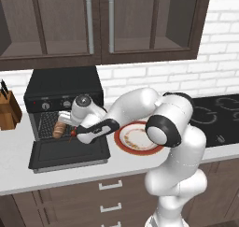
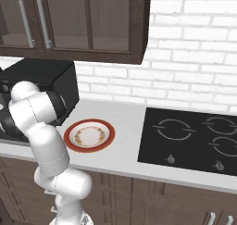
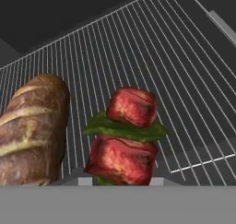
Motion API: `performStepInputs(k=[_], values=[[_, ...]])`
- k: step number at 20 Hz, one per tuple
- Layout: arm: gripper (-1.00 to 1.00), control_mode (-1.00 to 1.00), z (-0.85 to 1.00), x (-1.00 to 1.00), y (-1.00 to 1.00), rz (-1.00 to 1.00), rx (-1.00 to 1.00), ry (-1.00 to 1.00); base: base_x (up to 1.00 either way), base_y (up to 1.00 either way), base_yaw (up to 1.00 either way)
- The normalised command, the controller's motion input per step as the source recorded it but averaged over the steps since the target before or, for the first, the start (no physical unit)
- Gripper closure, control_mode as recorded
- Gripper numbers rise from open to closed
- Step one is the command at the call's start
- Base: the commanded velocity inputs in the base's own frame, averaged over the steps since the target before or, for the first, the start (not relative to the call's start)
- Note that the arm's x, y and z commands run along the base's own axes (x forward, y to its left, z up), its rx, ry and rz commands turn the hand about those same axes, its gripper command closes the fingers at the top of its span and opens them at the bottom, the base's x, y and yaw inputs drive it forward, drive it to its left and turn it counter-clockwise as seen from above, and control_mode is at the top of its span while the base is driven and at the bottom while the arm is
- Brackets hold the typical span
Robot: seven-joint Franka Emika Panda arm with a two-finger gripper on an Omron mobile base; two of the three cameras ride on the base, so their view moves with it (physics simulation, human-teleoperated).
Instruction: Pick up the kebab skewer and baguette bread, and place them inside the toaster oven. Close the toaster oven door and start by setting the timer.
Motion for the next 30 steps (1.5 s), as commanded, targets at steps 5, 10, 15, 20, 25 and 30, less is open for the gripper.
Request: performStepInputs(k=[5, 10, 15, 20, 25, 30], values=[[-1.00, -1.00, 0.00, 0.04, -0.10, 0.00, 0.00, 0.00, 0.00, 0.00, 0.00], [-1.00, -1.00, -0.01, 0.00, -0.25, 0.00, 0.00, 0.02, 0.00, 0.00, 0.00], [-1.00, -1.00, 0.00, 0.00, -0.23, 0.00, 0.00, 0.00, 0.00, 0.00, 0.00], [-1.00, -1.00, 0.09, -0.34, 0.00, 0.00, 0.00, 0.00, 0.00, 0.00, 0.00], [-1.00, -1.00, 0.22, -0.48, 0.00, 0.00, 0.00, 0.00, 0.00, 0.00, 0.00], [-1.00, -1.00, 0.33, -0.62, 0.00, 0.00, 0.00, 0.00, 0.00, 0.00, 0.00]])
